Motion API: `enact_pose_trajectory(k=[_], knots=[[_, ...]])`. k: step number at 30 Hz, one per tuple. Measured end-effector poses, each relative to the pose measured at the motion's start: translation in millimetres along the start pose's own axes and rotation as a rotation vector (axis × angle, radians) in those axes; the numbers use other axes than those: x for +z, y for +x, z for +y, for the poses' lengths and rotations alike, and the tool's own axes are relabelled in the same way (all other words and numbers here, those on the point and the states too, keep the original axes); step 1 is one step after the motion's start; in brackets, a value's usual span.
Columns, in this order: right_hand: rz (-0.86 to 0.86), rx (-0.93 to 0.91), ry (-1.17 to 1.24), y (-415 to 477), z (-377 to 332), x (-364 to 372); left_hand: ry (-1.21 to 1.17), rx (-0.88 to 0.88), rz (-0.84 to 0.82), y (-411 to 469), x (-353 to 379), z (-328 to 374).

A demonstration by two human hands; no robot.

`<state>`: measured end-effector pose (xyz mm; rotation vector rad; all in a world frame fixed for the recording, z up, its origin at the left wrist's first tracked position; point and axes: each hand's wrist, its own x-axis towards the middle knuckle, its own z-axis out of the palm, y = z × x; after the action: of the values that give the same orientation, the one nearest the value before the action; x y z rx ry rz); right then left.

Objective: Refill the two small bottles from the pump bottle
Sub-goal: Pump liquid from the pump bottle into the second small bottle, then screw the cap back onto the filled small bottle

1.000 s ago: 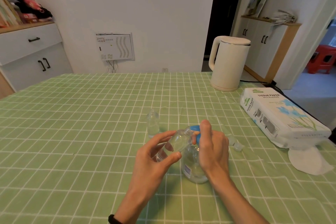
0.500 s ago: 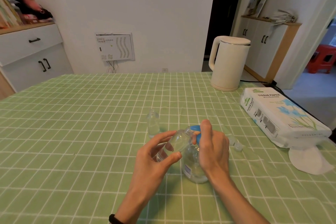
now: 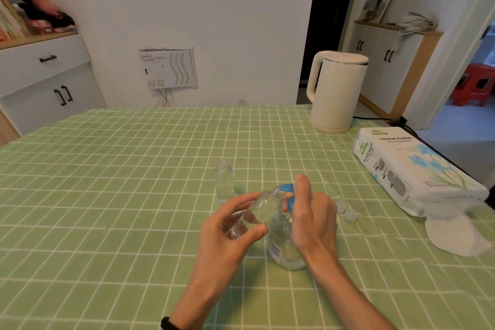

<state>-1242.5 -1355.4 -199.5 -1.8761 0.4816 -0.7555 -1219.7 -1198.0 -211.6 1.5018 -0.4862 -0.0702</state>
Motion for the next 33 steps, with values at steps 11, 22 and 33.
enact_pose_trajectory(k=[11,22,33], knots=[[-0.022,-0.016,0.011,36.3,2.6,23.8,-0.113,-0.044,0.033,-6.3,-6.1,-16.5],[-0.065,0.043,0.045,85.5,-2.1,54.6,-0.262,-0.143,0.07,-8.7,-16.1,-44.6],[-0.169,-0.03,-0.222,90.2,-4.3,-44.9,-0.321,-0.128,0.065,-16.0,-18.2,-50.9]])
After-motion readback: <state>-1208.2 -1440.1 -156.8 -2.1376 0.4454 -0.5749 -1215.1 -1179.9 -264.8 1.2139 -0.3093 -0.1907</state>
